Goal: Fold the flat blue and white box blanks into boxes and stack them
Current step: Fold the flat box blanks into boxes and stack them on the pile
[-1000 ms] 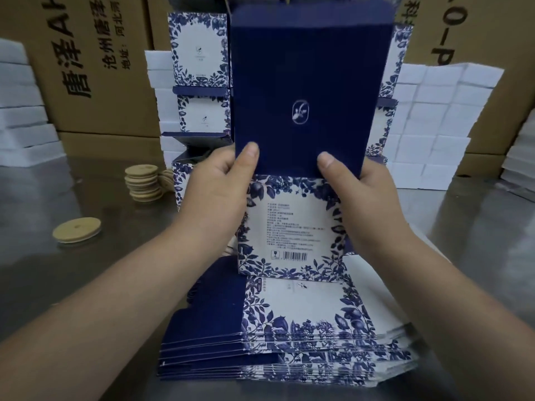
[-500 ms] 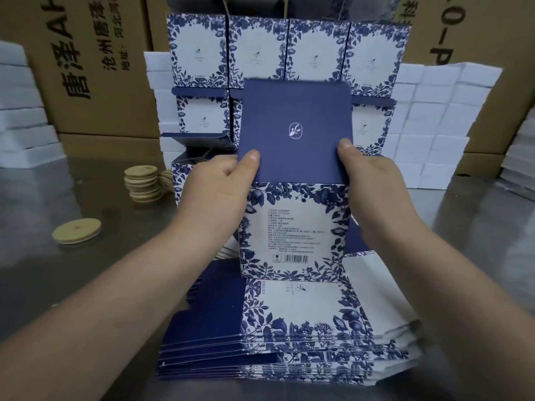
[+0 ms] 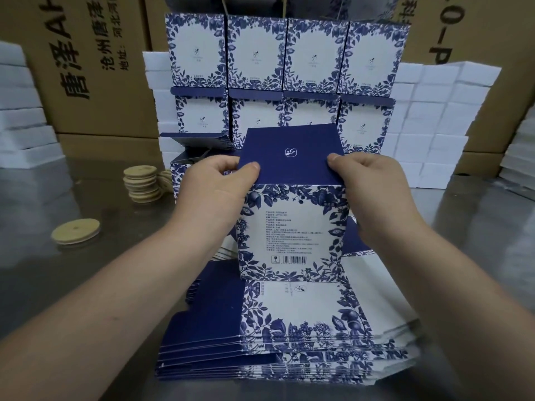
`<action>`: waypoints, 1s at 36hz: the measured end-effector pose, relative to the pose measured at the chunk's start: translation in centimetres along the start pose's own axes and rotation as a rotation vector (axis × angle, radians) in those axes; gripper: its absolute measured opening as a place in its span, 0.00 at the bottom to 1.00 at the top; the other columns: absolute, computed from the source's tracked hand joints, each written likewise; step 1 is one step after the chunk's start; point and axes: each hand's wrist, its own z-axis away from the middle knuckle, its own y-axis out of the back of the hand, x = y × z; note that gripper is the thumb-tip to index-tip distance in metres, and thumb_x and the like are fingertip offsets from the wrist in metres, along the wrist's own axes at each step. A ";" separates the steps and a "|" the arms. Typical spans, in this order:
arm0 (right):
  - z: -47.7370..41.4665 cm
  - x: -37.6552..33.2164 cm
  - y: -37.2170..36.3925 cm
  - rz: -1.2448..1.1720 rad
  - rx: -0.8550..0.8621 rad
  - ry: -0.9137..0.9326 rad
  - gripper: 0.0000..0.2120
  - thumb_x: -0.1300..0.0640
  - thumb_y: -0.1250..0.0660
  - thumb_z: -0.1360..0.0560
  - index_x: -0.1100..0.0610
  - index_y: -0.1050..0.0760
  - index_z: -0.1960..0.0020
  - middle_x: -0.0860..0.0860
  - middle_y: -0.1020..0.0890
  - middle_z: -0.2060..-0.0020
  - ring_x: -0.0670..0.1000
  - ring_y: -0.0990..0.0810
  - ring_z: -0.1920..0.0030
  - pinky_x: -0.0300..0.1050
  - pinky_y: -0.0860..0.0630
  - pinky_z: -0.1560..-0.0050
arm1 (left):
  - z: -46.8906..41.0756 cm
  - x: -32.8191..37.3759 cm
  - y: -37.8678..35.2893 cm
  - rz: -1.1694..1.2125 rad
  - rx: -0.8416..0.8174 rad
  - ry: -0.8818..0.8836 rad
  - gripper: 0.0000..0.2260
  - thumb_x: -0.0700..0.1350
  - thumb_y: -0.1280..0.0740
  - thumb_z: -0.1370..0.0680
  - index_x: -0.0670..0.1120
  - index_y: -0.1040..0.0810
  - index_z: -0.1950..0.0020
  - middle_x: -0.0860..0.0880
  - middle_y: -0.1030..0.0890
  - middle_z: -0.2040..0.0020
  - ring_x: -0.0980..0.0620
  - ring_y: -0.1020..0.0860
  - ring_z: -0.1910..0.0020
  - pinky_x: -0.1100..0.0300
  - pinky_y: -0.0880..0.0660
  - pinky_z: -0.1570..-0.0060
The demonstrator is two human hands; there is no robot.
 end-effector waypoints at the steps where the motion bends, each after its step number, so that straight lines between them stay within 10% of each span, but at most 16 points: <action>1: 0.0 0.0 0.0 -0.004 0.008 0.000 0.17 0.56 0.34 0.25 0.53 0.28 0.72 0.50 0.22 0.74 0.51 0.24 0.72 0.45 0.26 0.65 | 0.0 -0.1 0.0 0.004 -0.002 -0.007 0.05 0.48 0.32 0.30 0.48 0.18 0.61 0.48 0.16 0.63 0.48 0.17 0.65 0.52 0.21 0.63; 16: -0.1 0.0 -0.2 0.047 0.018 -0.009 0.02 0.56 0.34 0.33 0.52 0.24 0.60 0.50 0.17 0.65 0.53 0.18 0.63 0.62 0.20 0.54 | -0.7 -0.2 -0.2 -0.022 0.080 -0.006 0.17 0.53 0.31 0.39 0.51 0.23 0.51 0.50 0.19 0.51 0.50 0.19 0.53 0.49 0.22 0.49; 24: -0.3 0.1 -0.1 0.074 0.038 0.001 0.08 0.58 0.35 0.33 0.48 0.27 0.56 0.48 0.20 0.56 0.51 0.19 0.61 0.56 0.20 0.53 | -0.6 -0.3 0.0 -0.052 0.074 -0.080 0.09 0.41 0.30 0.30 0.54 0.25 0.57 0.53 0.22 0.56 0.61 0.22 0.68 0.66 0.27 0.71; 28: -0.4 0.3 -0.1 0.099 0.051 0.007 0.08 0.62 0.35 0.29 0.48 0.27 0.57 0.47 0.20 0.59 0.48 0.21 0.65 0.52 0.20 0.57 | 0.0 0.1 0.0 -0.059 0.037 -0.099 0.09 0.36 0.33 0.27 0.51 0.22 0.60 0.58 0.22 0.75 0.63 0.26 0.79 0.71 0.32 0.79; 36: -0.2 0.1 0.0 0.142 0.063 0.032 0.11 0.63 0.36 0.28 0.47 0.28 0.58 0.43 0.21 0.57 0.45 0.24 0.72 0.45 0.24 0.65 | 0.2 0.5 0.0 -0.118 0.028 -0.059 0.09 0.46 0.35 0.37 0.59 0.18 0.64 0.62 0.19 0.66 0.52 0.18 0.67 0.42 0.20 0.56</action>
